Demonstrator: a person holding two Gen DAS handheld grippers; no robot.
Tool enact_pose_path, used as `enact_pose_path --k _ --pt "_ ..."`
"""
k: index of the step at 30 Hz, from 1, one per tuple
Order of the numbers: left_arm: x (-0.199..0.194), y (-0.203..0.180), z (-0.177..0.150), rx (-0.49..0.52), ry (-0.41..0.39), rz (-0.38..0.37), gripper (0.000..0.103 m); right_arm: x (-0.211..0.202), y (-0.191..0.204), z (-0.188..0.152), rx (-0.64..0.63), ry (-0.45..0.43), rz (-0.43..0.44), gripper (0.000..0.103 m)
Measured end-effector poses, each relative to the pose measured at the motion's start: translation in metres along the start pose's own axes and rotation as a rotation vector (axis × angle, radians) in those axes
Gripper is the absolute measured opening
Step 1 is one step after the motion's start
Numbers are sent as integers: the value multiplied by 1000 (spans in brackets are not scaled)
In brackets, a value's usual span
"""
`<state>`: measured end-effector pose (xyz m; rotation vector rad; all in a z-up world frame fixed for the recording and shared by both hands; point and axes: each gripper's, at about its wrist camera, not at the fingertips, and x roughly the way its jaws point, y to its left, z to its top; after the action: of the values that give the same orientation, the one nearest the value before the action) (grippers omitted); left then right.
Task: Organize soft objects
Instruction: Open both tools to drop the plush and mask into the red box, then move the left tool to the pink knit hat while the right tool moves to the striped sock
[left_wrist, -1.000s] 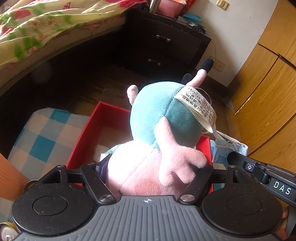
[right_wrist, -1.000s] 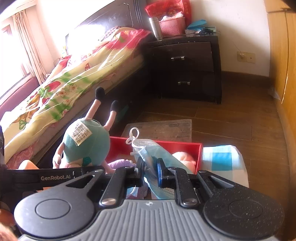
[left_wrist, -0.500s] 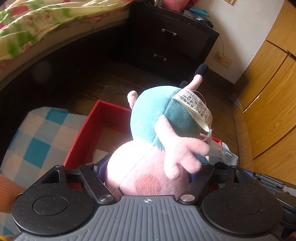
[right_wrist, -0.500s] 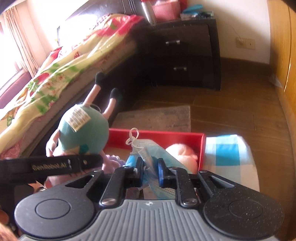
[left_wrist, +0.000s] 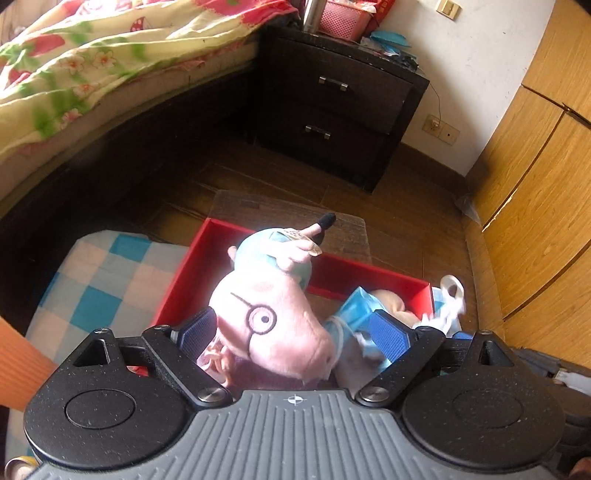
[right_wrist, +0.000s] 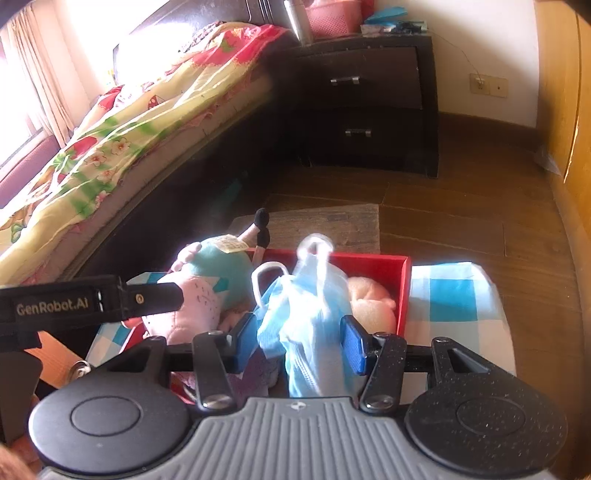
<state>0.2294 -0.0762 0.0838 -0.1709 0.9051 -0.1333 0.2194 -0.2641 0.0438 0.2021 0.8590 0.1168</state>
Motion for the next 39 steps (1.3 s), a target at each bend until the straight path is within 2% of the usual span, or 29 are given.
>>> enact_pose_path --k 5,14,26,31,39 --pt "-20 -5 -13 39 -7 13 90 -26 16 -5 -53 3 7 35" --pt "-47 6 -39 52 -2 34 90 -45 32 -29 -96 33 -4 36" --pt "-67 6 -72 126 6 76 90 -65 20 -55 -76 52 -24 36" --pt "-71 -1 -103 195 50 71 90 -77 19 -82 -99 84 -18 37" --pt "-70 -6 -160 258 169 43 90 -93 18 -145 -139 182 10 41"
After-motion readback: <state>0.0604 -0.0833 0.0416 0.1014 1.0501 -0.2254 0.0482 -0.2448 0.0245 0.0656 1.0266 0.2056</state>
